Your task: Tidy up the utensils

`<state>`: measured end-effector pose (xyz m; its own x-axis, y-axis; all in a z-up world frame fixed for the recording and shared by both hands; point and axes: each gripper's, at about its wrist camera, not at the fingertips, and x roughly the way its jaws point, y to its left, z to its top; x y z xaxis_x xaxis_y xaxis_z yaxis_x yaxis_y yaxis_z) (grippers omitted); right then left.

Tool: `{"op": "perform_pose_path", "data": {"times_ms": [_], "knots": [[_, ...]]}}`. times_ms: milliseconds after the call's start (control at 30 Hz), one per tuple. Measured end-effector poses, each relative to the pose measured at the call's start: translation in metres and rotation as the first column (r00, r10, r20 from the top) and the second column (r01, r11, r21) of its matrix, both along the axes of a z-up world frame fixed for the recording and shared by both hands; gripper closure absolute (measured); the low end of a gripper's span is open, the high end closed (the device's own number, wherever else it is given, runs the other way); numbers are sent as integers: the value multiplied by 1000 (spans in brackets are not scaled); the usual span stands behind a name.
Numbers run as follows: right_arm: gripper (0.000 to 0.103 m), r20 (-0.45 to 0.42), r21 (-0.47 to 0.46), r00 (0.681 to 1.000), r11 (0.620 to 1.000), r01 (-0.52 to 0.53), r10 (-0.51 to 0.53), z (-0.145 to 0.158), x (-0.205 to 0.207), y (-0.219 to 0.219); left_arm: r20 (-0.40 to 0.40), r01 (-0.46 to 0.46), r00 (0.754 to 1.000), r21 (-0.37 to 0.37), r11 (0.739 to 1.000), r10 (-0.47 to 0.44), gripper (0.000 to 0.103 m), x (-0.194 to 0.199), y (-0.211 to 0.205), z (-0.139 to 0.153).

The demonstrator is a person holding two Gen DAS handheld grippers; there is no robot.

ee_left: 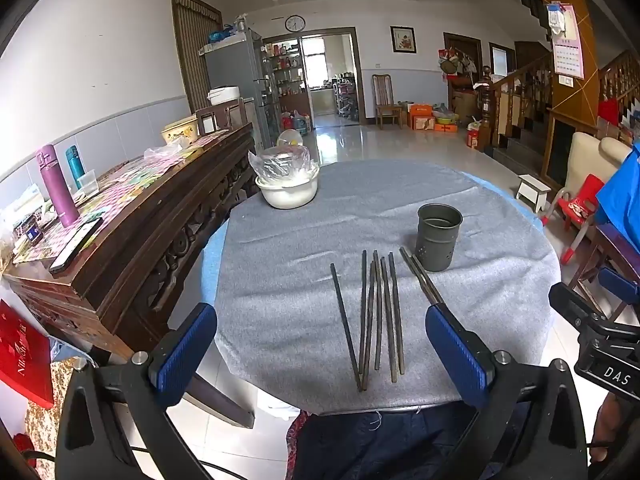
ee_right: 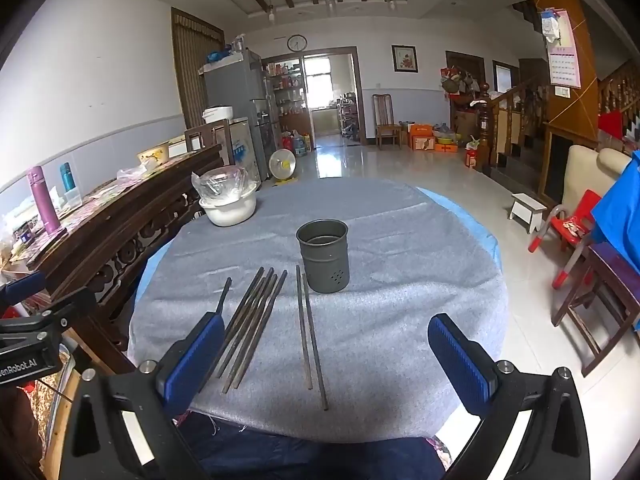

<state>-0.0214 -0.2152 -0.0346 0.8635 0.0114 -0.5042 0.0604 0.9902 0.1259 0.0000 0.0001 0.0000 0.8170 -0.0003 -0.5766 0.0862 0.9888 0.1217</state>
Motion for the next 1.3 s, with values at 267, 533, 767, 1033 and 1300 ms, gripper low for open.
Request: {"op": "perform_pose_path", "data": {"times_ms": [267,533,767,1033,1300], "knots": [[0,-8,8,1000,1000,-4,4,-1,0,-1,-5,0,1000,4,1000,0,0,4,5,-3],[0,-9,9,1000,1000,-4,4,-1,-1,-1,-15,1,1000,0,1000,-1,0,1,4,-4],[0,-15,9,1000,1000,-7,7,-4,0,0,-9,0,1000,0,1000,0,0,2,4,-6],[0,-22,13,1000,1000,-9,10,-7,-1,1,-7,0,1000,1,1000,0,0,2,4,-6],[0,-36,17,999,1000,-13,13,-8,3,0,-3,0,1000,10,1000,0,0,2,4,-9]]}}
